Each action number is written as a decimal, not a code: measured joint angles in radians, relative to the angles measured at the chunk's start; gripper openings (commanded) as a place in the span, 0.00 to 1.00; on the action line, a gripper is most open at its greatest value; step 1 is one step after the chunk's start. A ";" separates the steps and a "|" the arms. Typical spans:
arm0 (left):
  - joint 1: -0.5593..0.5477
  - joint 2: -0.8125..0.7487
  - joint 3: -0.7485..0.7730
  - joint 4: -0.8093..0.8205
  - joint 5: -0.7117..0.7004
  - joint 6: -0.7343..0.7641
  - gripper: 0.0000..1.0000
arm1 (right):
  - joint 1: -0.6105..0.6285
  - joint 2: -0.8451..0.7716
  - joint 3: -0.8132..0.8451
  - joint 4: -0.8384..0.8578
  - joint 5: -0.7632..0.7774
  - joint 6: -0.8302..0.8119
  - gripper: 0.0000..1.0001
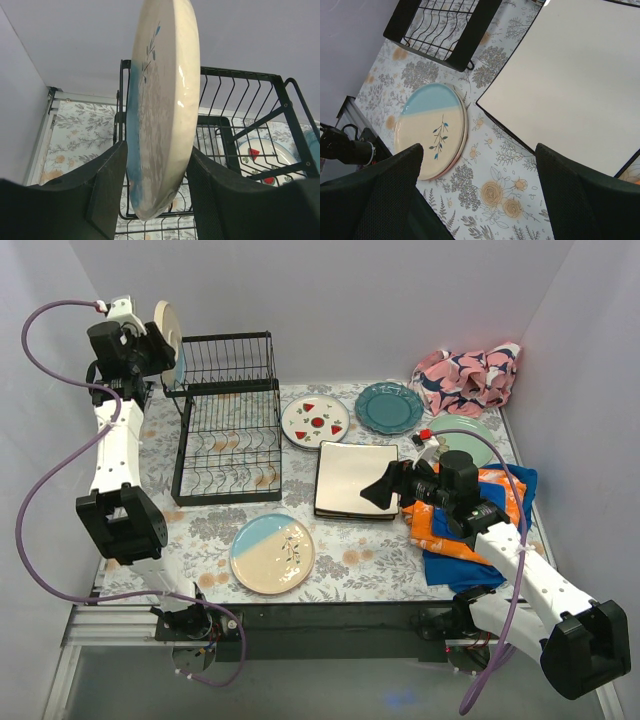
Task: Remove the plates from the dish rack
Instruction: Unload the plate from the dish rack, then place the plate at the center of the board.
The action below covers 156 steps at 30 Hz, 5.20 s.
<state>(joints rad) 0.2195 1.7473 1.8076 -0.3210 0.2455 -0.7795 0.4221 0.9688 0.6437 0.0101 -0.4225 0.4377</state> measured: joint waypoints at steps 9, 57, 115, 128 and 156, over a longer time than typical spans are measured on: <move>-0.001 0.039 0.000 0.015 -0.002 0.040 0.40 | 0.000 0.003 0.000 0.000 0.002 0.000 0.97; -0.052 0.026 -0.126 0.188 -0.080 0.233 0.00 | 0.000 0.019 -0.020 0.019 0.002 0.003 0.96; -0.896 -0.578 -0.607 0.491 -0.421 0.848 0.00 | -0.001 -0.105 0.001 0.003 0.005 0.166 0.98; -1.488 -0.568 -1.125 1.128 -0.853 1.427 0.00 | -0.052 -0.141 0.229 -0.163 0.179 0.309 0.96; -1.565 -0.319 -1.308 1.526 -1.019 1.596 0.00 | -0.056 -0.153 0.322 -0.206 0.136 0.289 0.91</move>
<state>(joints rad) -1.3457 1.4281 0.4992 1.2045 -0.7738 0.8162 0.3664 0.8158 0.9661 -0.1959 -0.2863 0.7269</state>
